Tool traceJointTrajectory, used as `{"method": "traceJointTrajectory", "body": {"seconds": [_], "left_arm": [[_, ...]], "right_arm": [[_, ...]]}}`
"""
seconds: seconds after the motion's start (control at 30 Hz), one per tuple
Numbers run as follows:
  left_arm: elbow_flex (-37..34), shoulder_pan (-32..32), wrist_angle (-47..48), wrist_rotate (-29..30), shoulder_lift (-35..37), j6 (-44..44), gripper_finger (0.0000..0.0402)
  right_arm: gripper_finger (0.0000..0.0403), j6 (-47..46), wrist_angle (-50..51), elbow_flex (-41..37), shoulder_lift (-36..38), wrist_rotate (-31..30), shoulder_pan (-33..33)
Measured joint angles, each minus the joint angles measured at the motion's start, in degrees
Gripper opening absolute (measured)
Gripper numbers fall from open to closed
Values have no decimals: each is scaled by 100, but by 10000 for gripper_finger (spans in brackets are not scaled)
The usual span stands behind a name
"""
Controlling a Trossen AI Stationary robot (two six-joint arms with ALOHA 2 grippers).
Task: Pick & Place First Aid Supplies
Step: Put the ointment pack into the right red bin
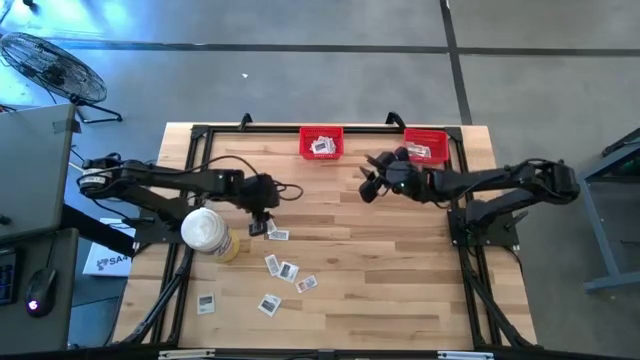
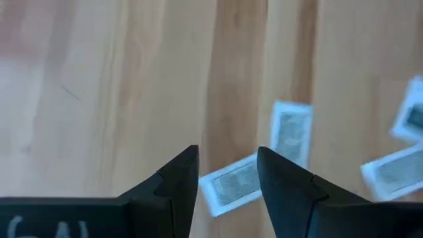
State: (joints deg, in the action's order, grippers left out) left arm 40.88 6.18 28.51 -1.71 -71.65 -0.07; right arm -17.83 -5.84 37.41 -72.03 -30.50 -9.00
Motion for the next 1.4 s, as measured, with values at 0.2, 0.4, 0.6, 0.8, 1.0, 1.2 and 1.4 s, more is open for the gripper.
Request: {"method": "traceJointTrajectory", "body": {"seconds": [0.2,0.4,0.6,0.8,1.0,1.2,1.4], "left_arm": [[-4,405,39,-724,-531,812,152],[-4,467,76,-825,-1029,1454,152],[-4,470,47,-588,-1197,1631,152],[5,470,-268,-82,-1493,1489,152],[29,470,-890,427,-1720,1414,152],[379,573,-1036,937,-1757,953,152],[648,1060,-836,331,-1679,717,152]], "right_arm": [[149,41,-274,-2,0,-115,235],[149,36,-264,-4,0,-118,346],[149,36,-257,-4,0,-109,346],[148,36,-206,-7,0,-107,346],[145,36,-162,-7,0,-97,402],[146,25,-165,-7,0,-99,432],[142,10,-44,-7,0,-85,432]]}}
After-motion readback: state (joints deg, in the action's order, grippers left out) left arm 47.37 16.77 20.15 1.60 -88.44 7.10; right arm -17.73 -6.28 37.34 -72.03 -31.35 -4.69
